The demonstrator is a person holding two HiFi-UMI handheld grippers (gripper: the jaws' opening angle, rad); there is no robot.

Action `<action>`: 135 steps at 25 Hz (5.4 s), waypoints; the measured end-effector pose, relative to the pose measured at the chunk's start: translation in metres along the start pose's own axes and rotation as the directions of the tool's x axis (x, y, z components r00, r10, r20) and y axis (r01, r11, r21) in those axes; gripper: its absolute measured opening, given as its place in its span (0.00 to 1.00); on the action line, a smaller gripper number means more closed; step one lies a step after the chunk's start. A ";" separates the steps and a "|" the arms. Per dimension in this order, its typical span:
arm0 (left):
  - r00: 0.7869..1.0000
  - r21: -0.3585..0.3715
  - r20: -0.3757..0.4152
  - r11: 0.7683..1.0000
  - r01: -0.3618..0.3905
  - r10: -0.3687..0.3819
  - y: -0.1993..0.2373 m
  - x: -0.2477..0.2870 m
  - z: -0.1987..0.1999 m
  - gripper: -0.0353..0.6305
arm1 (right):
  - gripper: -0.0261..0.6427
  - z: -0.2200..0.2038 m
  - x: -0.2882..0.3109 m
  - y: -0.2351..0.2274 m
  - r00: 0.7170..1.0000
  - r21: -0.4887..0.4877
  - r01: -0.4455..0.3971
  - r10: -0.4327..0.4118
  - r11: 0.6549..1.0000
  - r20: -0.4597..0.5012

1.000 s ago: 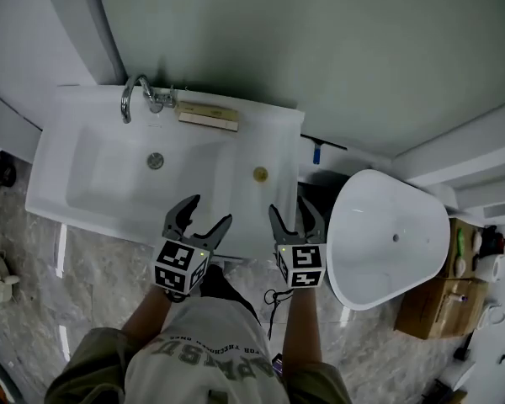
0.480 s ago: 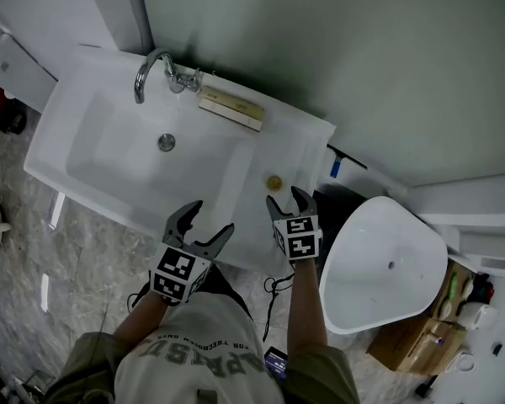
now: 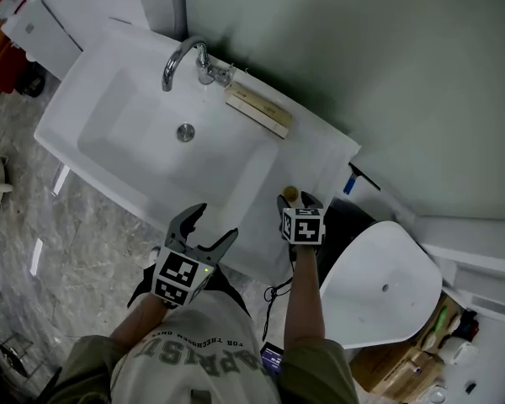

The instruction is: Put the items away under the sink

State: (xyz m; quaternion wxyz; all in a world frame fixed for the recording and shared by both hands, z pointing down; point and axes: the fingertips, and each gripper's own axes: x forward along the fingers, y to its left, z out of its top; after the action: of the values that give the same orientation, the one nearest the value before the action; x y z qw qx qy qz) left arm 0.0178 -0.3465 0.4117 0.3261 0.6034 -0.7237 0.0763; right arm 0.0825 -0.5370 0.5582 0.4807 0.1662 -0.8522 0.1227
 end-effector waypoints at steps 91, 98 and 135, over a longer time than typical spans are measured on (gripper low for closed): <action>0.970 -0.141 0.067 0.965 -0.222 0.233 -0.052 -0.246 -0.223 0.53 | 0.32 -0.166 -0.179 0.252 0.928 -0.038 -0.274 0.275 0.961 0.252; 0.960 -0.158 0.082 0.954 -0.254 0.269 -0.041 -0.249 -0.236 0.53 | 0.32 -0.190 -0.139 0.269 0.935 -0.087 -0.279 0.291 0.956 0.203; 0.996 -0.093 0.047 0.993 -0.070 0.074 0.127 -0.178 -0.279 0.53 | 0.32 -0.204 0.082 0.288 0.997 -0.082 0.055 -0.051 0.995 0.050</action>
State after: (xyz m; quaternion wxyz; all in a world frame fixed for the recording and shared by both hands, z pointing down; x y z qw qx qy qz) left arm 0.0170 -0.0264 0.5640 0.3321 0.5632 -0.7557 0.0395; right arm 0.0859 -0.2125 0.7181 0.4698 0.1712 -0.8631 0.0704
